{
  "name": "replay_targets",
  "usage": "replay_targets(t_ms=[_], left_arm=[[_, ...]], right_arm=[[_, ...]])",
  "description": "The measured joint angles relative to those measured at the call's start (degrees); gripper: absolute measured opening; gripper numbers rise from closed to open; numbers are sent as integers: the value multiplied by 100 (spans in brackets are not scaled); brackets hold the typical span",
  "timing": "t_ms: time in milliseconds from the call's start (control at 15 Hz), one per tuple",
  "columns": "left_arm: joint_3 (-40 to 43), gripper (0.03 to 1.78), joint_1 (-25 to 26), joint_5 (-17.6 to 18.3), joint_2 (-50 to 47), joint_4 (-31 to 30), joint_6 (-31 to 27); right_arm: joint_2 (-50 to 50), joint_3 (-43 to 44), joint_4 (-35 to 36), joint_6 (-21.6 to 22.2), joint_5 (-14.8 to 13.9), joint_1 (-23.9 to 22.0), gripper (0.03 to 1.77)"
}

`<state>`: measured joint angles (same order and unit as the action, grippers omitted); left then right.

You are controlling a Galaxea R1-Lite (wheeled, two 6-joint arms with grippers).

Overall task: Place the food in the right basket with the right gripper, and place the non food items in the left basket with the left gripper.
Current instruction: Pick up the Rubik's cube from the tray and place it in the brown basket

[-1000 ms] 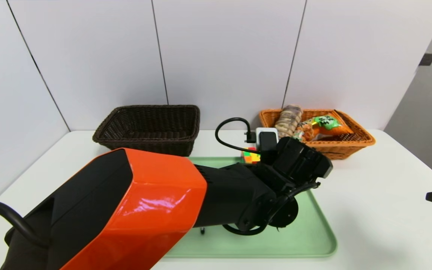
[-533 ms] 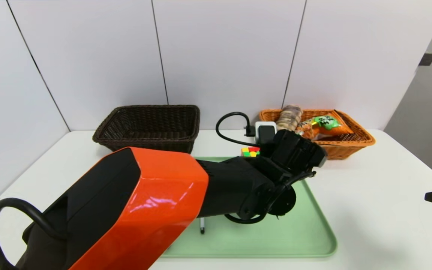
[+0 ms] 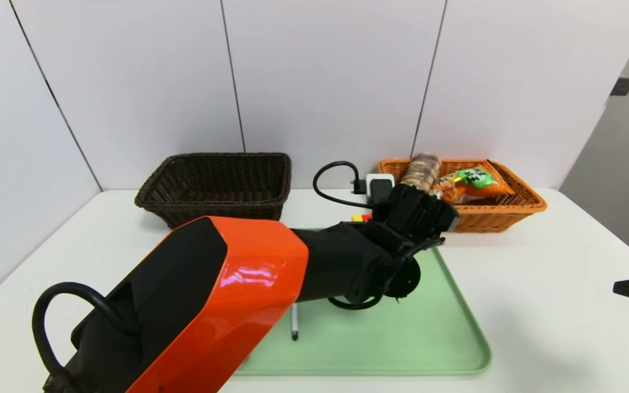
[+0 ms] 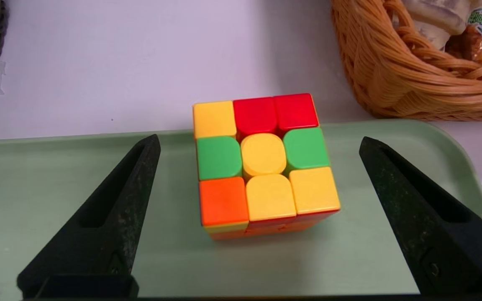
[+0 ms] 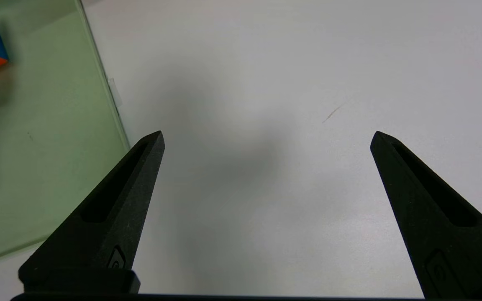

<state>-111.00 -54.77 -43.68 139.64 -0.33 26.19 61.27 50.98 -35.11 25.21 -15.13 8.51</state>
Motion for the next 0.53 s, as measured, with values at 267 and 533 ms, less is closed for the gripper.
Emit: replay_targets(t_ms=[267,533], left_arm=[[-30,147,72,-1,126,-7,-9],[-61,98,78,7,222,-18,-15]], right_arm=[[69,0,101,0,0,0,171],[88,0,112,-7,0,0,171]])
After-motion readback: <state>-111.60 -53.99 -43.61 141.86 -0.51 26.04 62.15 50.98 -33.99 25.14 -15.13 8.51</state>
